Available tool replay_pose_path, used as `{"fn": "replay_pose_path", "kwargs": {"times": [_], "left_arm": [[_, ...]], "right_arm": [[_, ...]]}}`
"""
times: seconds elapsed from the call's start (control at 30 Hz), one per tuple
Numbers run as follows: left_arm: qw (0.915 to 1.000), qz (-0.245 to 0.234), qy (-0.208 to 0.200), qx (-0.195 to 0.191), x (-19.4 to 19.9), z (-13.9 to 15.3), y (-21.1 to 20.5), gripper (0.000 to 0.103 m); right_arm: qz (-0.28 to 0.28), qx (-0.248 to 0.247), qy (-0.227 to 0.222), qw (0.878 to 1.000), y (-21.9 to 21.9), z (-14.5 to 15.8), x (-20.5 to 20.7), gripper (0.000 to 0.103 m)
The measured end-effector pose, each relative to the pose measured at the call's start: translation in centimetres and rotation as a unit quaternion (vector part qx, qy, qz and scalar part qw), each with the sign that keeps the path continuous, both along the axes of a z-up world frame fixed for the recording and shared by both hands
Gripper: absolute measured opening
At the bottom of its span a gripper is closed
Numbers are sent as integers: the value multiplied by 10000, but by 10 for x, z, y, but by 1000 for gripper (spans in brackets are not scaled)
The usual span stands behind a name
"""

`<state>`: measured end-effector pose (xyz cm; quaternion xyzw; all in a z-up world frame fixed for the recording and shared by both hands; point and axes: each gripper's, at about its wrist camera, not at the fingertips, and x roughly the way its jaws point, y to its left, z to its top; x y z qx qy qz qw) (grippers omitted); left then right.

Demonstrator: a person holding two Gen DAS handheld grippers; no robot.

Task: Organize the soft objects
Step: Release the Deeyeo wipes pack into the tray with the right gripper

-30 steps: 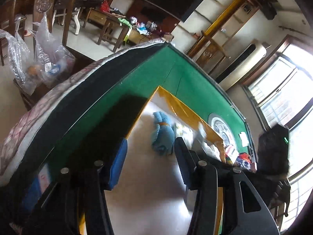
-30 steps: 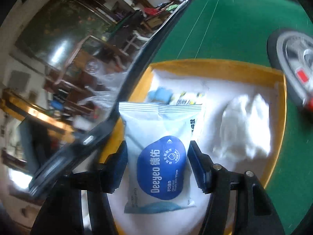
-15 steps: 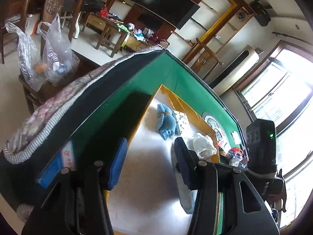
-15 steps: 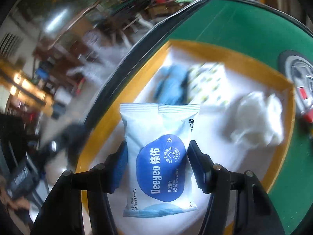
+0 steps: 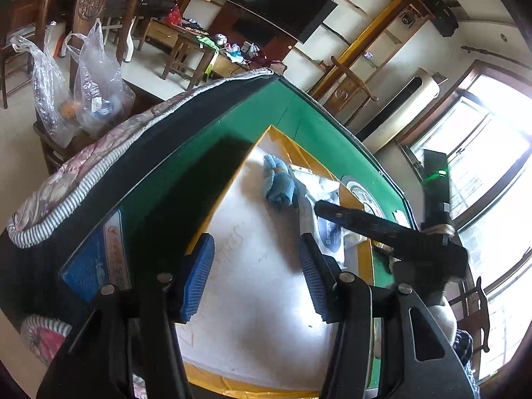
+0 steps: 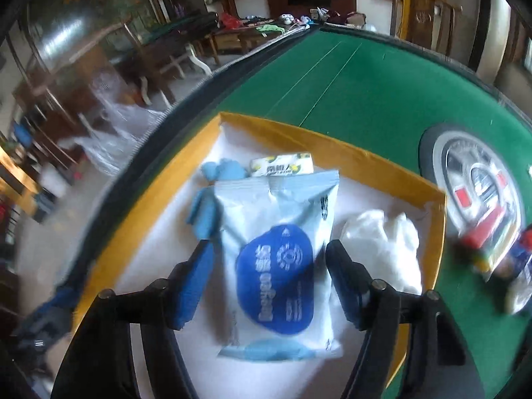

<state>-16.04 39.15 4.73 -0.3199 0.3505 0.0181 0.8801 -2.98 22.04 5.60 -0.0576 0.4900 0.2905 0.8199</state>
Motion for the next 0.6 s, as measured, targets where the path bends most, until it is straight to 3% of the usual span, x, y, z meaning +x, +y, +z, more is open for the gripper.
{"fn": "replay_pose_path", "kwargs": {"times": [0.27,0.43,0.6], "left_arm": [[9994,236,-11,257,-14,3,-23,59],[9995,25,141,292,-5,-3,-46,59],[9986,-172,144,470,-2,3,-63,59]], "right_arm": [[-118,603,-267,9978,-61,16,-17,66],[-964,558,-459,9927,-140,18,1,66],[-1951,721,-445,9771,-241,16,19,66]]}}
